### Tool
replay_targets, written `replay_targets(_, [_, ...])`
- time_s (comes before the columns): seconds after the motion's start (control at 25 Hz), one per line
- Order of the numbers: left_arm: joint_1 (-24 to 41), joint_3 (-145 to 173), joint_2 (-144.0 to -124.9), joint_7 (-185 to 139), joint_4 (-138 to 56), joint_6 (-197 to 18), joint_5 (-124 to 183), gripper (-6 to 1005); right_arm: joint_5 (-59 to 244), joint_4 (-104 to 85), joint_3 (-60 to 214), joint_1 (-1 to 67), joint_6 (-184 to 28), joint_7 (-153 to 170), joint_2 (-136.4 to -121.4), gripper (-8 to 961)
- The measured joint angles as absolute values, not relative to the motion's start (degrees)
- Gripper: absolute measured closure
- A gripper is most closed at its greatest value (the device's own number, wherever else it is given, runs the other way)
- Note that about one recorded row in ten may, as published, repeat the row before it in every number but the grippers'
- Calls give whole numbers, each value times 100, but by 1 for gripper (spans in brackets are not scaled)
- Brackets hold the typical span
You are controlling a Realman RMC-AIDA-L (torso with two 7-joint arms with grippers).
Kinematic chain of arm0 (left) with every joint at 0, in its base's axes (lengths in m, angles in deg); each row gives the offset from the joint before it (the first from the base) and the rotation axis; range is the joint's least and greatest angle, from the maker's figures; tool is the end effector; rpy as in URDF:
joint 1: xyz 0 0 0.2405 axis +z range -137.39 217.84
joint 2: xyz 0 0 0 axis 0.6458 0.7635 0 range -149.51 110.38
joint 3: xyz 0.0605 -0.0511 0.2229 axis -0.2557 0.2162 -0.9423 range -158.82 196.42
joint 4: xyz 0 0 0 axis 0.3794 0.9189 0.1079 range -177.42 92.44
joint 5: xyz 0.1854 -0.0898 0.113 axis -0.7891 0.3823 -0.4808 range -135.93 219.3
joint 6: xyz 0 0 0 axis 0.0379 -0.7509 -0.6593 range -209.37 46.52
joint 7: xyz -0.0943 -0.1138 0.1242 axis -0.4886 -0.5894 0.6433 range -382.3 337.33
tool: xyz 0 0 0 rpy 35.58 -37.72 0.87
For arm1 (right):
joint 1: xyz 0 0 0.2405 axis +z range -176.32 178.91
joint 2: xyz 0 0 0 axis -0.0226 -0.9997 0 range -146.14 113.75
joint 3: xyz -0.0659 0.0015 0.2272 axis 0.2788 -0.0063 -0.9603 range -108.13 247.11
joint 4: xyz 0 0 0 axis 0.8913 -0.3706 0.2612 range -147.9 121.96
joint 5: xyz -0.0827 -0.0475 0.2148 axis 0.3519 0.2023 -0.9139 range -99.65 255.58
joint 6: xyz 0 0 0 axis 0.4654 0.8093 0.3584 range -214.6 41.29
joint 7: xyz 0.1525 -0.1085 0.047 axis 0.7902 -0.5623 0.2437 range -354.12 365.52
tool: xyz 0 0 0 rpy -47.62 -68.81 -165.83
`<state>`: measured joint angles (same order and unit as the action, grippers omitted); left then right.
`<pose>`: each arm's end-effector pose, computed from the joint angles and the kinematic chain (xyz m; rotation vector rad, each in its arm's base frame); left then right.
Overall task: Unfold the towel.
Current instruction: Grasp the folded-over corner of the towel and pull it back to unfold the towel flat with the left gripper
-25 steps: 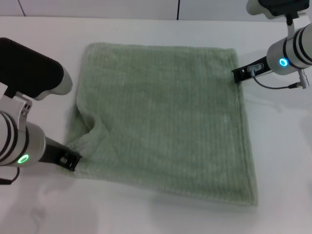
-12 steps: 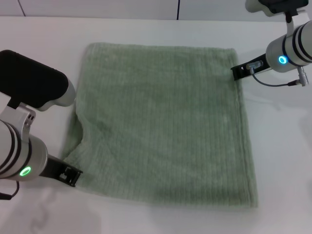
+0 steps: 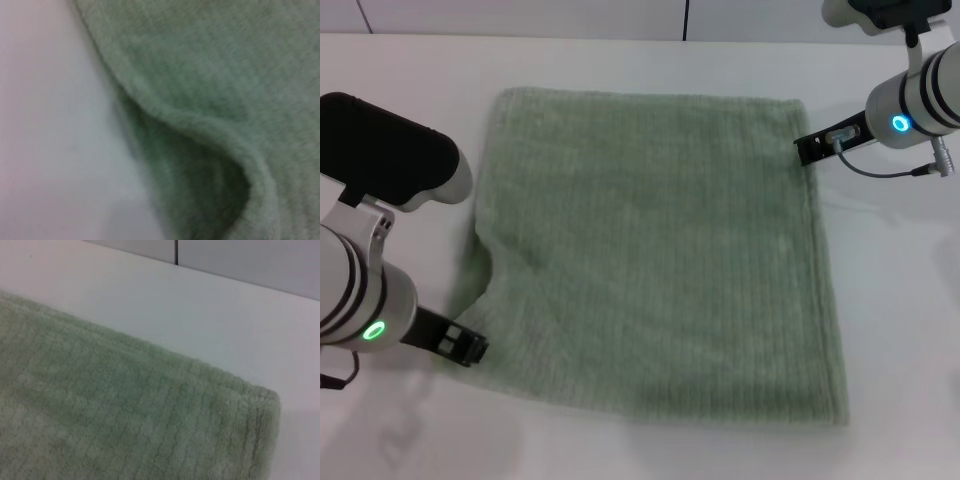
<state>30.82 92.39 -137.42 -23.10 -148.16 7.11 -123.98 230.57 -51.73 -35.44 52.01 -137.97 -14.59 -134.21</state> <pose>-0.2070 0.2944 -0.0347 -2.1578 -1.1552 0.5796 0.2208 0.4788 -0.0724 -2.1895 1.1452 -0.2485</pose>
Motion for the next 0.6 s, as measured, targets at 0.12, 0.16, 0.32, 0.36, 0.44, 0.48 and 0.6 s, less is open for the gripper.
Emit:
replay_targets(0.12, [2932, 9395, -13743, -2283, -14479, 755, -12398, 657, 23059, -5178, -3544, 5199, -13808, -1460, -13424, 928])
replay_targets(0.16, [2853, 9583, -13749, -2274, -14380, 779, -12397, 619, 23060, -5181, -3544, 5192, -13832, -1460, -13424, 928])
replay_targets(0.32, [2976, 9783, -13746, -2247, -14813, 699, -12397, 497, 23063, -5187, -3545, 5186, -13855, -1460, -13424, 928])
replay_targets(0.36, [3006, 9846, -13738, -2231, -14956, 700, -12397, 474, 23063, -5201, -3544, 5181, -13859, -1460, -13424, 928])
replay_targets(0.44, [3011, 9884, -13731, -2224, -15023, 718, -12398, 428, 23063, -5212, -3545, 5176, -13861, -1461, -13424, 928])
replay_targets(0.48, [3011, 9884, -13731, -2224, -15023, 718, -12398, 404, 23063, -5221, -3545, 5170, -13861, -1460, -13424, 928])
replay_targets(0.6, [3010, 9980, -13697, -2218, -15137, 818, -12399, 391, 23064, -5235, -3545, 5158, -13861, -1461, -13423, 927])
